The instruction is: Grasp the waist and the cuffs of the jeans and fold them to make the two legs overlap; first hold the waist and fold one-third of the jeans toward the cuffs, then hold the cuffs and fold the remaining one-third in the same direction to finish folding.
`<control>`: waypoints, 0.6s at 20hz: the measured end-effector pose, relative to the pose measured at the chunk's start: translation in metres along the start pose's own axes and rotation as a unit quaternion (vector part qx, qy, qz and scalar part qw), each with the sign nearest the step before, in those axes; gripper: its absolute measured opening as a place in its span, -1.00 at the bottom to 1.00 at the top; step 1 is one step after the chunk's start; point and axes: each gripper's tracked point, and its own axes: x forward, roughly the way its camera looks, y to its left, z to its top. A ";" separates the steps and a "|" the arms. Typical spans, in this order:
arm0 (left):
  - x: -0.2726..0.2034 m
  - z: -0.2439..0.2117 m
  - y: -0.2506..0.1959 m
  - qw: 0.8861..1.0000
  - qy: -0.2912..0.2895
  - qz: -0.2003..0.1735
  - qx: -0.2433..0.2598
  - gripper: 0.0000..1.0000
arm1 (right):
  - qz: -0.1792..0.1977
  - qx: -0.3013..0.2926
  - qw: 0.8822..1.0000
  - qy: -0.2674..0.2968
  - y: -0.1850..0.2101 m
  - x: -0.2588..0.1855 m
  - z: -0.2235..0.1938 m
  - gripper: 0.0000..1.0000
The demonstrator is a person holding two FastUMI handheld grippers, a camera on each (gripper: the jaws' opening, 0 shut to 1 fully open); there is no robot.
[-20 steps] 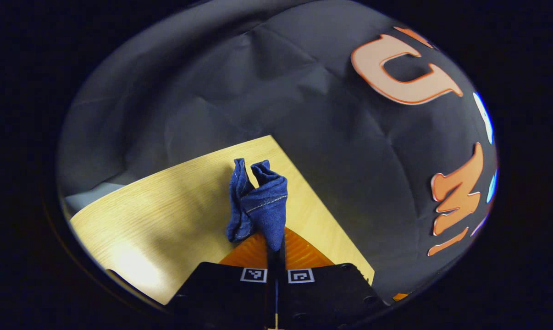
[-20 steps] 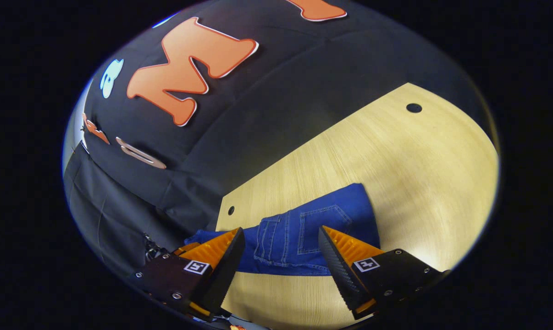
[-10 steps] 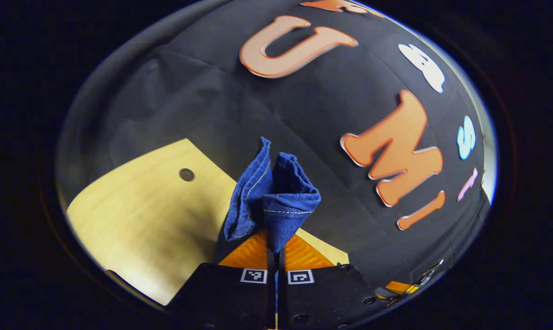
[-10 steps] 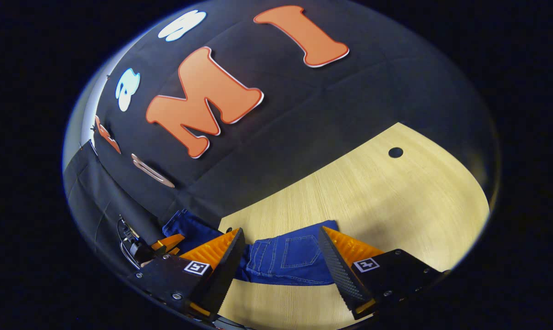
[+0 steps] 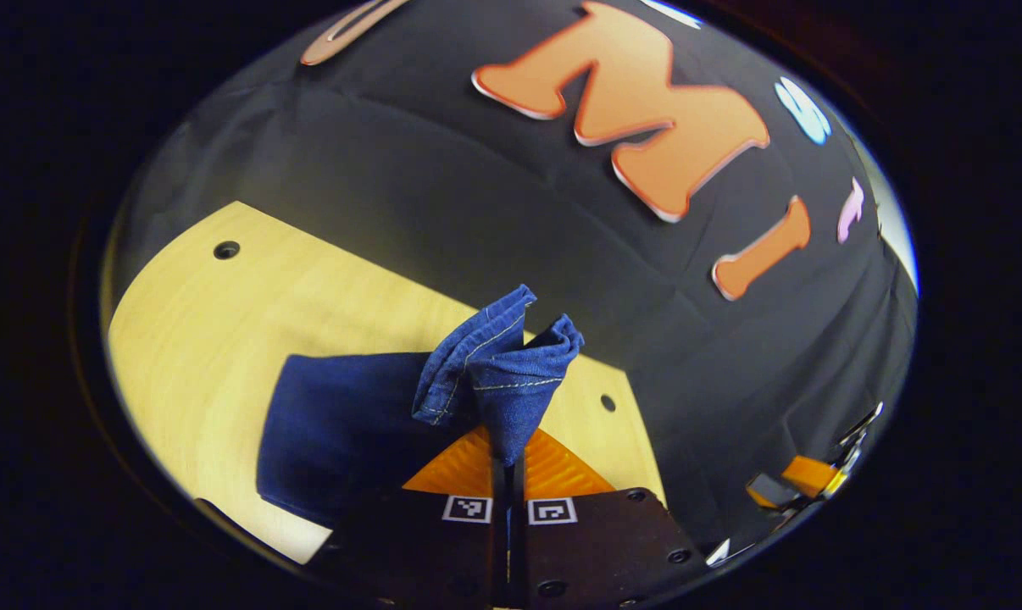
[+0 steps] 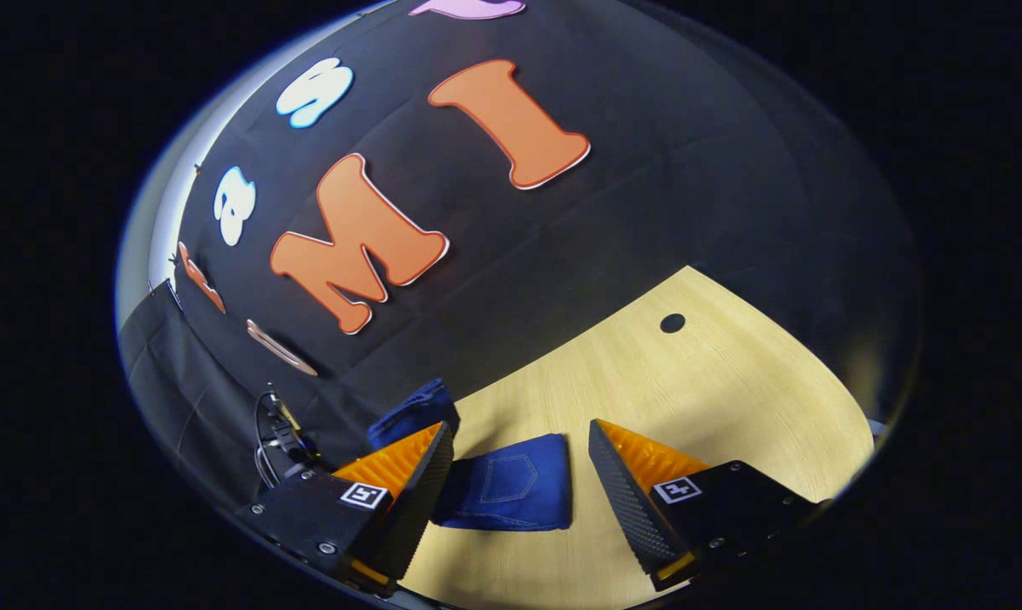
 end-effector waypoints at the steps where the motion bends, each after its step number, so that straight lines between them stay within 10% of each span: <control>1: 0.008 -0.020 -0.006 1.000 0.013 0.008 0.013 -0.97 | -0.006 -0.001 1.000 0.000 -0.008 -0.004 -0.001 0.97; 12: 0.063 -0.112 0.010 0.975 0.093 0.140 0.147 -0.96 | -0.065 -0.026 0.997 0.021 -0.060 -0.027 -0.020 0.95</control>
